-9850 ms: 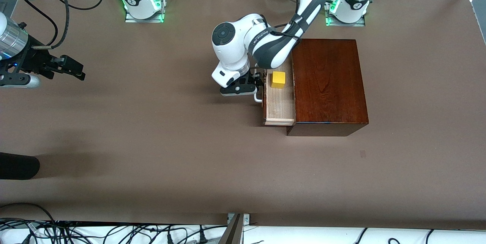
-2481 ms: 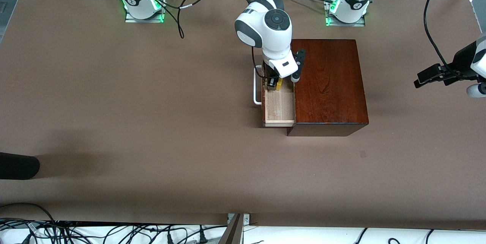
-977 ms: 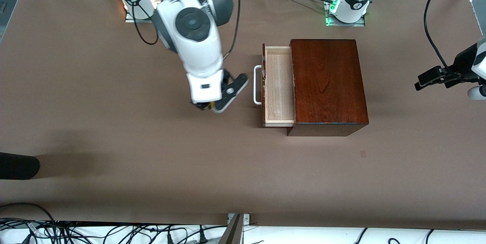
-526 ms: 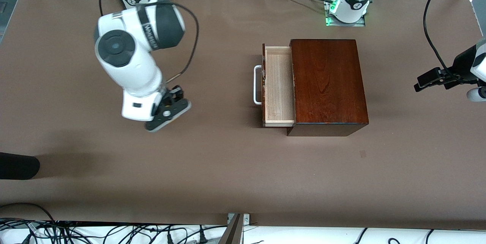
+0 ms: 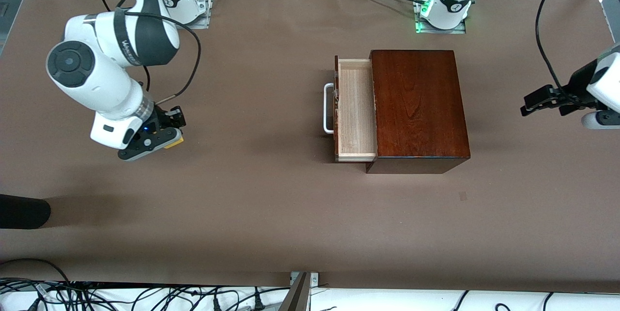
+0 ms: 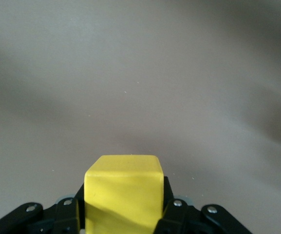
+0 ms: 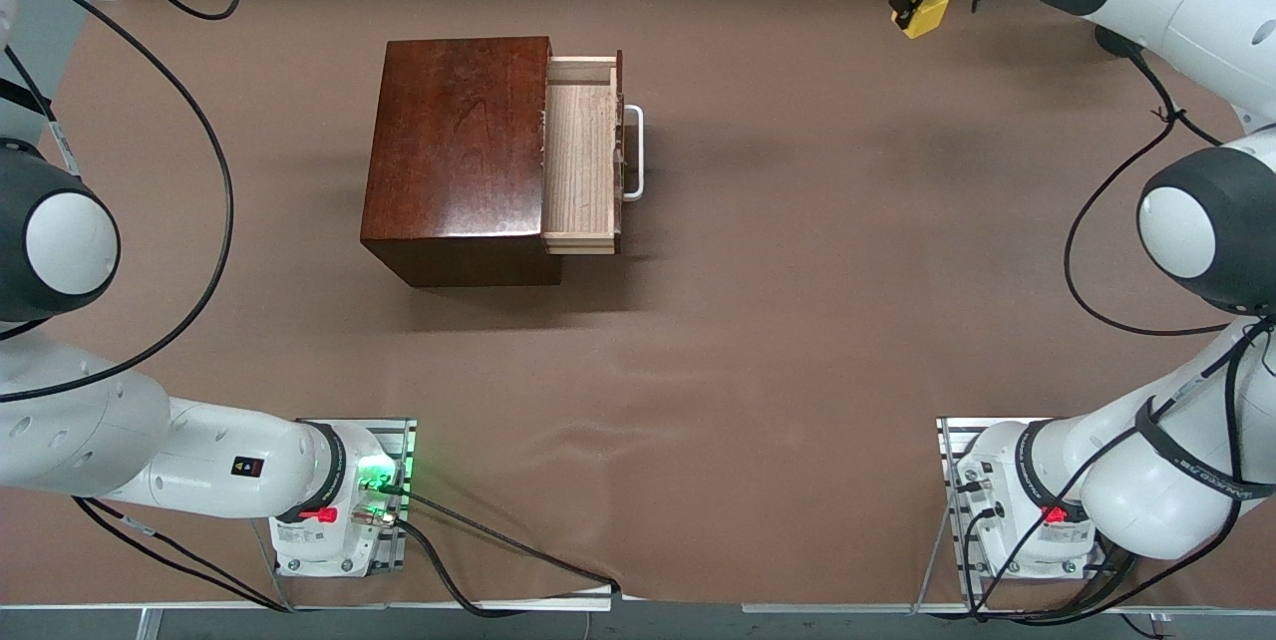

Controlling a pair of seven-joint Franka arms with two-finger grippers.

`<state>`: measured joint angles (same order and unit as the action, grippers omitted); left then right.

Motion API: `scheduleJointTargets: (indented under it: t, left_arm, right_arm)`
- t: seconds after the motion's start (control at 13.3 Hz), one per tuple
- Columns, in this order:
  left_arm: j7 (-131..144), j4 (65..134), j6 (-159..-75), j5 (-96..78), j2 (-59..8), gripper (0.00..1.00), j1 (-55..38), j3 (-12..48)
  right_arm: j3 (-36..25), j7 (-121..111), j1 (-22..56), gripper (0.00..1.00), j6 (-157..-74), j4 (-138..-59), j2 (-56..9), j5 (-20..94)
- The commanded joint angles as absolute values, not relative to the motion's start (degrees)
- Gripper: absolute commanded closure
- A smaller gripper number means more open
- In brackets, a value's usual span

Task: Open drawer, take yellow block, close drawer
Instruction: 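Lift the yellow cube out and carry it away from the box with the right gripper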

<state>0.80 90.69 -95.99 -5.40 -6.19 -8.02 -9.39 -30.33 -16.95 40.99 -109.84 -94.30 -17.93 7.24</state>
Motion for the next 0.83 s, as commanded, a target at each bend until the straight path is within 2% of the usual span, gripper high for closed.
scheduleJointTargets:
  t: [0.0, 0.15, 0.3, 0.6, 0.75]
  left_arm:
    - [-0.62, 88.51, -94.57, -6.33, -7.12, 0.0, -8.17, -7.31]
    - [-0.44, 88.51, -93.96, -6.15, -7.03, 0.0, -8.26, -4.85]
    - [-0.35, 87.98, -93.96, -6.33, -7.03, 0.0, -8.26, -3.78]
    - [-0.35, 87.72, -92.82, -6.24, -7.03, 0.0, -8.17, -3.08]
    - [-0.53, 87.8, -92.73, -6.06, -6.86, 0.0, -7.48, -3.16]
  right_arm:
    - [-32.25, -17.23, 40.71, 0.68, -111.35, -97.99, -16.26, 6.94]
    - [-29.9, -16.96, 35.53, 0.68, -111.62, -99.75, -16.26, 6.94]
    - [-24.2, -16.88, 28.16, 0.68, -113.81, -102.55, -15.82, 6.94]
    - [-13.82, -16.96, 13.57, 0.68, -122.59, -113.09, -11.61, 6.86]
    - [-11.35, -16.44, 9.25, 0.68, -124.8, -117.32, -10.03, 6.07]
